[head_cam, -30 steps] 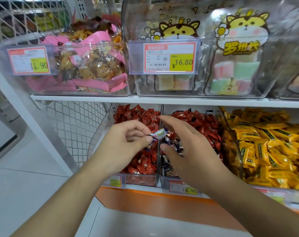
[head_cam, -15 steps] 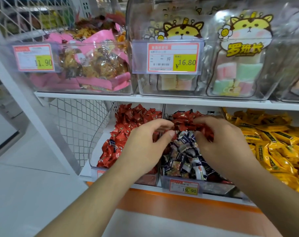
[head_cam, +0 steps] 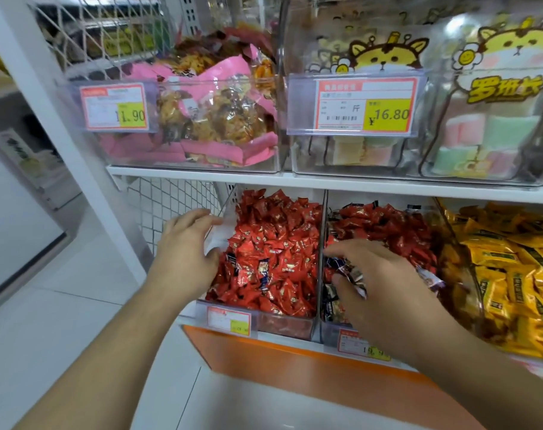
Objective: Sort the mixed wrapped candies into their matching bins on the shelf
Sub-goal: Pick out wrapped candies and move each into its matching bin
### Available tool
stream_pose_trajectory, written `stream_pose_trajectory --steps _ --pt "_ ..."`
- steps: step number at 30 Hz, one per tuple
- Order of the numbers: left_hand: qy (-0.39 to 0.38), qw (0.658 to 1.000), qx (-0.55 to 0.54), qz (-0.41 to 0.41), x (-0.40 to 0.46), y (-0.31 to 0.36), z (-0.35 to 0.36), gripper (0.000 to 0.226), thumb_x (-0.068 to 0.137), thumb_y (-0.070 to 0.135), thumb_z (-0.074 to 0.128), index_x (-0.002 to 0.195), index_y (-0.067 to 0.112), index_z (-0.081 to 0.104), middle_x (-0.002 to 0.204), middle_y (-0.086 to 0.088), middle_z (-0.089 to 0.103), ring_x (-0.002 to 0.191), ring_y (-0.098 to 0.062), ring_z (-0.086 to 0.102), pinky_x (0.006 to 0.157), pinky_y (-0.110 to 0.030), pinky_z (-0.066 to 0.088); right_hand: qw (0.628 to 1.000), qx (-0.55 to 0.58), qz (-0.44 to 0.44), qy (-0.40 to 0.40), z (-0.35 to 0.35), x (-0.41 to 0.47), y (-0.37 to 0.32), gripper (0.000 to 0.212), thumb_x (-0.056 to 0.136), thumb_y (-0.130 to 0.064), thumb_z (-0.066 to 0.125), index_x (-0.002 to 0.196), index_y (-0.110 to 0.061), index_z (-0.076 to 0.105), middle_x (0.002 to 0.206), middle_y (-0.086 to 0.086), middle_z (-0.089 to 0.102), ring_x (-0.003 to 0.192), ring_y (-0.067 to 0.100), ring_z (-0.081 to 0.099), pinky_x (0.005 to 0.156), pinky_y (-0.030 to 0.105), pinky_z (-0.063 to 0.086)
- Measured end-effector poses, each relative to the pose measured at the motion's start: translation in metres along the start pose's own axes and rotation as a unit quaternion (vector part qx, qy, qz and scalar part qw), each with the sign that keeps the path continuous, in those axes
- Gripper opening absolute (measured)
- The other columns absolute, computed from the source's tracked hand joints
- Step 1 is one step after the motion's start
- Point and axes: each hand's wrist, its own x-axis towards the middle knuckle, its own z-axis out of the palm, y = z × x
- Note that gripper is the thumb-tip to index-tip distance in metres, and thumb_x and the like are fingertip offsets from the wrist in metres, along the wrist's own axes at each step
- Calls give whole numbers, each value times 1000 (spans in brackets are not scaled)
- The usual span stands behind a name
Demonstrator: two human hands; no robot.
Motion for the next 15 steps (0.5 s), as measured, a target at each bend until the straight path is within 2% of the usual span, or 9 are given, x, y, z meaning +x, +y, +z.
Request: stream_pose_trajectory --steps 4,8,9,12,13,15 --pt "-101 989 -97 -52 -9 -10 -3 65 101 22 61 157 42 35 151 16 51 113 -8 63 98 -24 42 999 8 -35 -11 13 14 -27 41 100 -23 60 140 -32 59 140 -17 56 132 -2 46 100 -3 20" --pt "-191 963 -179 -65 -24 -27 -17 79 104 23 58 154 65 13 155 31 41 111 1 65 105 -24 43 995 36 -77 -56 43 52 -65 44 104 -26 55 147 -33 51 147 -19 50 136 -2 40 100 -4 14" --pt "-209 955 -200 -66 -28 -32 -21 82 104 20 58 151 69 12 154 32 41 109 3 66 105 -25 45 993 39 -79 -74 56 64 -71 46 104 -27 55 149 -32 49 150 -17 48 139 1 39 104 -1 16" --pt "-249 938 -228 -75 -36 -45 -26 87 104 12 56 147 75 12 152 33 41 108 6 67 103 -30 52 989 38 -62 -127 95 97 -79 54 101 -30 59 153 -28 45 157 -8 46 146 12 38 120 24 29" --pt "-254 937 -228 -78 -38 -47 -27 86 104 14 55 147 74 12 152 33 42 109 7 66 102 -30 52 988 35 -51 -143 106 104 -77 56 100 -31 62 154 -27 46 157 -7 47 146 14 39 121 29 31" --pt "-253 936 -232 -78 -36 -48 -26 83 104 16 55 150 71 12 152 32 43 110 9 63 99 -25 53 986 34 -42 -156 117 109 -71 53 97 -31 66 148 -29 54 149 -9 56 139 12 47 118 29 36"
